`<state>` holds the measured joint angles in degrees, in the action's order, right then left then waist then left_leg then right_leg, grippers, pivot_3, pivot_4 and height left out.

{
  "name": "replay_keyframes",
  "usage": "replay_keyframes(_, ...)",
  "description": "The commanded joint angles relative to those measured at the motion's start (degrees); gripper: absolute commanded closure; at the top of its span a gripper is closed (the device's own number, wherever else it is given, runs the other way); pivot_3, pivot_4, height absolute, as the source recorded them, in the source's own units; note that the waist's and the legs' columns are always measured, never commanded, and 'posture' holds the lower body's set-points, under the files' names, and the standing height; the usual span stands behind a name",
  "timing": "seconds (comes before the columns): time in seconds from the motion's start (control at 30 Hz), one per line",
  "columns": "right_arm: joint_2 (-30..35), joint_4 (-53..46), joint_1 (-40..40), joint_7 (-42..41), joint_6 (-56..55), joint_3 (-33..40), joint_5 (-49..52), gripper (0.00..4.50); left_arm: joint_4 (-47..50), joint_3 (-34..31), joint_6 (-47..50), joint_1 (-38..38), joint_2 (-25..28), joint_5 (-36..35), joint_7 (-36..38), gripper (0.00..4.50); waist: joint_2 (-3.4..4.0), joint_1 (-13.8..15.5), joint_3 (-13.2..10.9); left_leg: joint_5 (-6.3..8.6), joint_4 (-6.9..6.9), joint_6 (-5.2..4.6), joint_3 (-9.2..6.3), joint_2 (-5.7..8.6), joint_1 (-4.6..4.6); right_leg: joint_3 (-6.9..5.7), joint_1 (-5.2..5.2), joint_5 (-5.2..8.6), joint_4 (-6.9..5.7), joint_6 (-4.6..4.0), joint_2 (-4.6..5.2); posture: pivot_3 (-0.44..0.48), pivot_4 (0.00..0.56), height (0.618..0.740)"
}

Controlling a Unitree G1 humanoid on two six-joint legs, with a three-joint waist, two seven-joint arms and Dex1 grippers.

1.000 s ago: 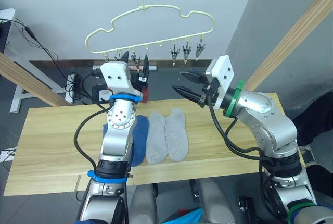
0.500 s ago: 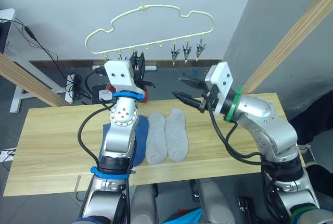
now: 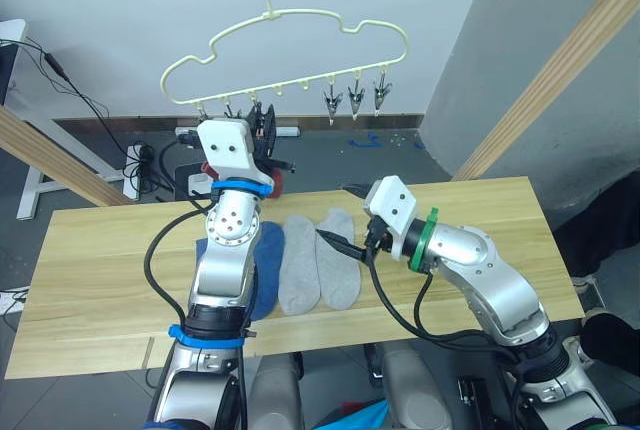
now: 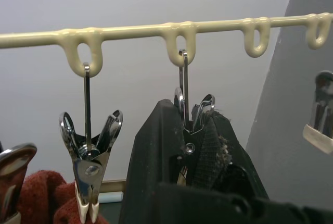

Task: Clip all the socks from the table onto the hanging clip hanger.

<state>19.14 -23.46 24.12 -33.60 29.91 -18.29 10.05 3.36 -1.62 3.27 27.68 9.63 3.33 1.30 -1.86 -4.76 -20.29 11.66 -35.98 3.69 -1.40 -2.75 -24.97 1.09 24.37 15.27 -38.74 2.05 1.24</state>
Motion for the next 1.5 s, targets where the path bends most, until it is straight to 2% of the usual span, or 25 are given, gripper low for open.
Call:
replay_keyframes(0.03,-1.1,-2.6,2.4,0.2,-1.7,3.3,1.8,0.0,3.0,0.0,-1.3,-0.3,-0.3,0.7,-0.6,2.83,0.0,0.0,0.0,0.0,0.0,0.0,0.0,0.0,0.0,0.0,0.0,0.0,0.0,0.0,0.0,-0.173,0.374,0.733)
replay_keyframes(0.07,-1.5,-2.5,3.2,0.2,-1.6,4.0,2.2,0.0,3.0,0.1,-1.3,-0.2,-0.4,0.9,-0.8,2.56,-0.01,0.0,0.0,0.0,0.0,0.0,0.0,0.0,0.0,0.01,0.0,0.0,-0.01,0.0,0.0,-0.173,0.375,0.733)
replay_keyframes(0.57,-1.8,-0.8,9.7,-3.1,-1.2,7.9,8.3,0.0,2.7,-0.2,-0.2,0.9,-1.3,1.9,-2.5,2.56,0.0,0.0,0.0,0.0,0.0,-0.01,-0.01,0.0,0.0,0.0,0.0,-0.01,-0.02,-0.01,0.0,-0.172,0.376,0.733)
replay_keyframes(0.67,-1.8,-0.7,9.7,-3.0,-1.3,7.9,8.2,0.0,2.5,-0.2,-0.8,1.1,-1.2,1.6,-2.0,3.17,0.0,0.0,0.0,0.0,0.0,-0.01,-0.01,0.0,0.0,-0.01,0.0,-0.01,-0.03,-0.01,0.0,-0.169,0.376,0.733)
replay_keyframes(0.77,-1.7,-0.9,9.2,-2.9,-1.3,7.8,8.1,0.0,2.6,-0.4,-0.8,1.3,-1.1,1.5,-1.9,4.0,0.0,0.0,0.0,0.0,0.0,-0.01,-0.01,0.0,0.0,-0.01,0.0,-0.01,-0.03,-0.02,0.0,-0.168,0.375,0.733)
replay_keyframes(0.83,-1.3,-1.1,8.7,-3.0,-1.2,7.5,7.9,0.0,2.6,-0.4,-0.8,1.3,-0.9,1.5,-1.7,4.36,0.0,0.0,0.0,0.0,0.0,-0.01,-0.01,0.0,0.0,-0.01,0.0,-0.01,-0.03,-0.02,0.0,-0.168,0.373,0.733)
replay_keyframes(1.03,2.6,0.8,4.8,-2.0,1.2,1.4,1.9,0.0,3.8,-0.2,-0.1,0.8,-0.6,0.8,-0.4,4.41,0.0,0.0,0.0,0.0,0.0,-0.01,0.0,0.0,0.0,0.0,0.0,-0.01,-0.02,-0.01,0.01,-0.169,0.374,0.733)
replay_keyframes(1.13,1.7,2.9,2.4,0.8,1.8,-2.5,-1.9,0.0,4.9,-0.8,1.7,0.7,-0.7,-1.5,1.5,4.41,0.0,0.0,0.0,0.0,0.01,-0.01,-0.01,0.0,0.0,-0.01,0.0,0.0,-0.02,-0.01,0.01,-0.166,0.377,0.733)
replay_keyframes(1.3,-2.8,11.8,0.5,5.7,-2.6,-7.7,-9.0,0.0,7.9,-3.0,7.7,0.0,-0.3,-8.6,6.0,4.41,0.0,-0.2,0.0,0.0,-0.01,0.0,0.0,-0.01,0.03,0.01,0.01,0.0,-0.08,0.0,0.0,-0.166,0.376,0.733)
replay_keyframes(1.5,-12.3,30.6,3.3,14.8,-8.5,-6.9,-14.0,0.0,11.5,-5.5,14.5,1.0,3.3,-15.3,11.0,4.41,-0.01,-0.1,0.0,-0.01,-0.02,0.02,-0.01,-0.03,0.05,0.0,0.01,0.0,-0.12,0.0,-0.01,-0.153,0.371,0.733)
